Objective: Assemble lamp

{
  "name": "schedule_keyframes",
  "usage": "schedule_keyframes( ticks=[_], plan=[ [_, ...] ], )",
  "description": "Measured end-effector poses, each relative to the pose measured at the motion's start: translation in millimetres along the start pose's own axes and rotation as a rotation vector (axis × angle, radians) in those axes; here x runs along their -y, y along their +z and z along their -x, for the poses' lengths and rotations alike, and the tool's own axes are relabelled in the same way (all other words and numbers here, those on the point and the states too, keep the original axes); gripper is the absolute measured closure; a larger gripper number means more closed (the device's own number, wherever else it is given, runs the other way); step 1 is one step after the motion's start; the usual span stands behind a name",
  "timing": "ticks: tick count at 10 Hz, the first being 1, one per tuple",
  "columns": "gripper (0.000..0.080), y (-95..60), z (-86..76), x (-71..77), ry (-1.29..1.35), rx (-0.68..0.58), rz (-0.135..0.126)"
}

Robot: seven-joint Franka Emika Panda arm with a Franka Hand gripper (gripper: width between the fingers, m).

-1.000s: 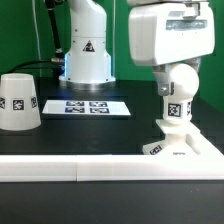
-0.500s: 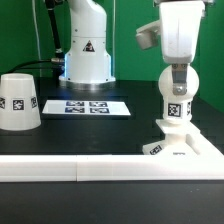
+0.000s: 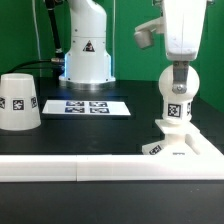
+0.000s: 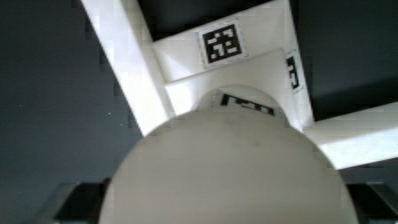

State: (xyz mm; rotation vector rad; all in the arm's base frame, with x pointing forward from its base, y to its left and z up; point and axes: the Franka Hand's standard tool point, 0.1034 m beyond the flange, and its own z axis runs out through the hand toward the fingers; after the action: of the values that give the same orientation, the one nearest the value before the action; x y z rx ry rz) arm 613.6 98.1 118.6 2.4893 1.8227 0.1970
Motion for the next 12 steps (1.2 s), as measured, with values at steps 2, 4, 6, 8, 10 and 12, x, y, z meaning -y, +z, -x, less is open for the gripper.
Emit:
schedule_keyframes(
  ticks=[2,4,6,8,10,12],
  plan=[
    [0.0222,0.0,0.3,-0.2,0.027,0.000,0.000],
    [0.0222,-0.1,4.7,-1.5,0.174,0.000,0.002],
    [0.0220,0.0,4.0,-1.3,0.402,-0.001,0.002],
    [0.0220,-0.6,1.1,-0.8,0.631,-0.003,0.003],
    [0.0220,-1.7,0.6,-2.5,0.839,-0.005,0.005],
    [0.0220,-2.5,1.9,-5.0,1.003,-0.012,0.013]
  ],
)
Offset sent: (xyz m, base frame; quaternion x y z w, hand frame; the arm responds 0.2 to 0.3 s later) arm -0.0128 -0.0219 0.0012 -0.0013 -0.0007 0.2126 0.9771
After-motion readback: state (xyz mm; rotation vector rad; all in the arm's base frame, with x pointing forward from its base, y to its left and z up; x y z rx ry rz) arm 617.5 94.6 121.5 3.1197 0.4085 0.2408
